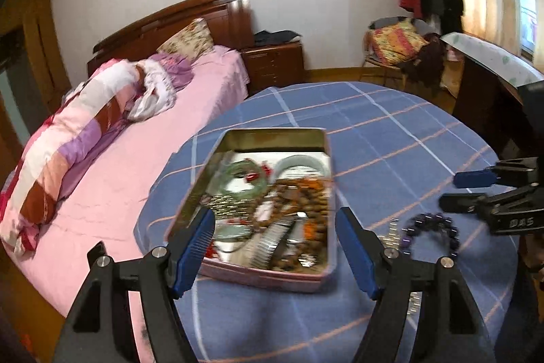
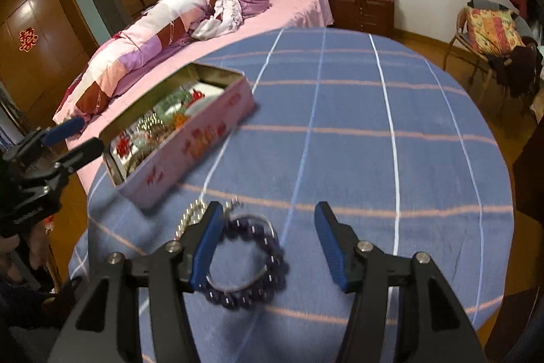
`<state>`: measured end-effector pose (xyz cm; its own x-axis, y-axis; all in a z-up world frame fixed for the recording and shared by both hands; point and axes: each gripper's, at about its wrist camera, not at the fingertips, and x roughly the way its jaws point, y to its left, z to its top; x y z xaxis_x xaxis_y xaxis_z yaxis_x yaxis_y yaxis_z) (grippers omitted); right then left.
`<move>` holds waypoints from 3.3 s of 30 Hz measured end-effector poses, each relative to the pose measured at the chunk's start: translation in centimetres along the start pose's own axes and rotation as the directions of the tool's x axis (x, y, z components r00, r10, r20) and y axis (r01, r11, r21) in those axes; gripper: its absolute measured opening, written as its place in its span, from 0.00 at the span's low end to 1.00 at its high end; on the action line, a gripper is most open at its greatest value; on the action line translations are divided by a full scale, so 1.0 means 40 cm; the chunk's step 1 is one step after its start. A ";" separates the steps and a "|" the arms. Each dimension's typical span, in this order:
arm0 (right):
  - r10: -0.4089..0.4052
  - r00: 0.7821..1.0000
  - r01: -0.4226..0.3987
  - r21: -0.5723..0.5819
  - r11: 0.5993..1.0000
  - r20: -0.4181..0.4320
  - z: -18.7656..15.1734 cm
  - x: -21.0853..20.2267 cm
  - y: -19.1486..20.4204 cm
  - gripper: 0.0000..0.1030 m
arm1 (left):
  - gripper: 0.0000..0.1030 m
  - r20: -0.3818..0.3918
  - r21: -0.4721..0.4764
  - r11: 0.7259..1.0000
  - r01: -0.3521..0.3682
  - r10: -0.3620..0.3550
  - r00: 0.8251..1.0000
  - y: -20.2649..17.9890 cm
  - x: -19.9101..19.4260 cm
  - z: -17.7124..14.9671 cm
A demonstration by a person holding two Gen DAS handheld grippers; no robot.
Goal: Organize jewelry
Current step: 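Move both tools back to the purple bead bracelet and silver bangle, then grasp the purple bead bracelet with the right tool while the left tool grasps the silver bangle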
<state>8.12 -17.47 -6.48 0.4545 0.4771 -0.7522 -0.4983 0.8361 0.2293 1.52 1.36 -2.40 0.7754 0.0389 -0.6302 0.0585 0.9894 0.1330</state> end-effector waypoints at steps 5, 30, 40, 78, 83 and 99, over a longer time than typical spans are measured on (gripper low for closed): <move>0.012 1.000 -0.012 0.019 1.000 -0.012 -0.030 0.006 -0.011 0.58 | 0.71 -0.008 0.038 0.999 0.026 -0.025 1.000 -0.055 -0.008 -0.008; 0.037 0.998 -0.036 0.031 0.999 -0.045 -0.083 0.024 -0.005 0.26 | 0.71 -0.097 0.073 0.992 0.104 -0.097 0.991 -0.161 0.020 -0.071; 0.021 0.999 -0.023 0.059 0.998 0.042 -0.067 -0.023 -0.023 0.16 | 0.62 -0.146 0.090 0.985 0.146 -0.132 0.980 -0.195 0.055 -0.093; -0.236 0.972 0.236 0.051 0.970 -0.001 -0.085 -0.004 -0.130 0.17 | 0.45 -0.241 0.056 0.971 0.233 -0.213 0.947 -0.299 0.232 0.018; -0.215 0.977 0.214 0.046 0.976 0.012 -0.083 0.002 -0.117 0.16 | 0.45 -0.246 0.072 0.964 0.257 -0.232 0.941 -0.320 0.229 0.018; -0.108 0.989 0.097 0.116 0.989 0.096 -0.062 -0.052 -0.122 0.16 | 0.02 -0.215 0.057 0.957 0.285 -0.267 0.940 -0.298 0.215 0.028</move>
<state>7.80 -23.22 -7.57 0.5745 0.4075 -0.7098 -0.3630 0.9041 0.2253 8.18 -10.26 -8.54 0.5780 -0.1973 -0.7918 0.3122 0.9500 -0.0089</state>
